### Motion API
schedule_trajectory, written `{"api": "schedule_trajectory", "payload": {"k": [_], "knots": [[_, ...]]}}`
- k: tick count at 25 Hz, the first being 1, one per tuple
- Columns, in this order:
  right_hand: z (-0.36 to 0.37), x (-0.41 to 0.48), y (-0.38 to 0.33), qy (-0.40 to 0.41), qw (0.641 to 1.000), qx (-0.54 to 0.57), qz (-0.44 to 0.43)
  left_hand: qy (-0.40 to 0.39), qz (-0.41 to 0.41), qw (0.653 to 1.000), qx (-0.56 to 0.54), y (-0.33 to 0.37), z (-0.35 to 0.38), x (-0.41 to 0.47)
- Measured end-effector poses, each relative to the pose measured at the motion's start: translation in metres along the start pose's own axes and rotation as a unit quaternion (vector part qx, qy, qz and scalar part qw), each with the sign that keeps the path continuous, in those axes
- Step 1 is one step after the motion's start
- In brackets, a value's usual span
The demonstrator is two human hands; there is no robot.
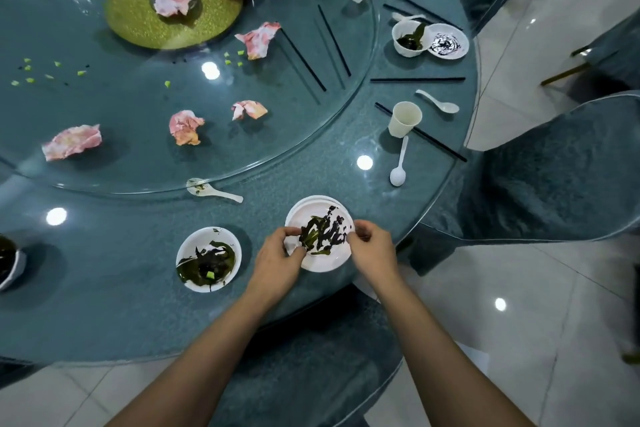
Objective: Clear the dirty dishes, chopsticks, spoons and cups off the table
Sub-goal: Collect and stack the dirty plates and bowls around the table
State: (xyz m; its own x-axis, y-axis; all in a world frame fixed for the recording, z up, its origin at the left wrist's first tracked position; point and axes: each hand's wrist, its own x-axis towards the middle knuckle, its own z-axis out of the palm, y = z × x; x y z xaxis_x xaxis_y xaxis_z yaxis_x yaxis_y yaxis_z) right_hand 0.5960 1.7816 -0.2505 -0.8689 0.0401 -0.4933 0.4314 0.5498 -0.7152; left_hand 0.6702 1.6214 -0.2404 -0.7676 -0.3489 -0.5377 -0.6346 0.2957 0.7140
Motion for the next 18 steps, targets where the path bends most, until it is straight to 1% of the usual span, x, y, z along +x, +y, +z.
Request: {"api": "schedule_trajectory", "payload": {"k": [9, 12, 18], "knots": [[0.012, 0.028, 0.006, -0.012, 0.999, -0.03, -0.01, -0.007, -0.045, 0.999, -0.022, -0.004, 0.011, 0.021], [0.01, 0.032, 0.006, -0.026, 0.999, -0.026, -0.002, 0.004, -0.057, 0.998, -0.027, -0.008, 0.01, 0.024], [0.015, 0.037, 0.006, -0.048, 0.998, -0.027, 0.001, -0.009, -0.053, 0.997, -0.05, -0.001, 0.012, 0.026]]}}
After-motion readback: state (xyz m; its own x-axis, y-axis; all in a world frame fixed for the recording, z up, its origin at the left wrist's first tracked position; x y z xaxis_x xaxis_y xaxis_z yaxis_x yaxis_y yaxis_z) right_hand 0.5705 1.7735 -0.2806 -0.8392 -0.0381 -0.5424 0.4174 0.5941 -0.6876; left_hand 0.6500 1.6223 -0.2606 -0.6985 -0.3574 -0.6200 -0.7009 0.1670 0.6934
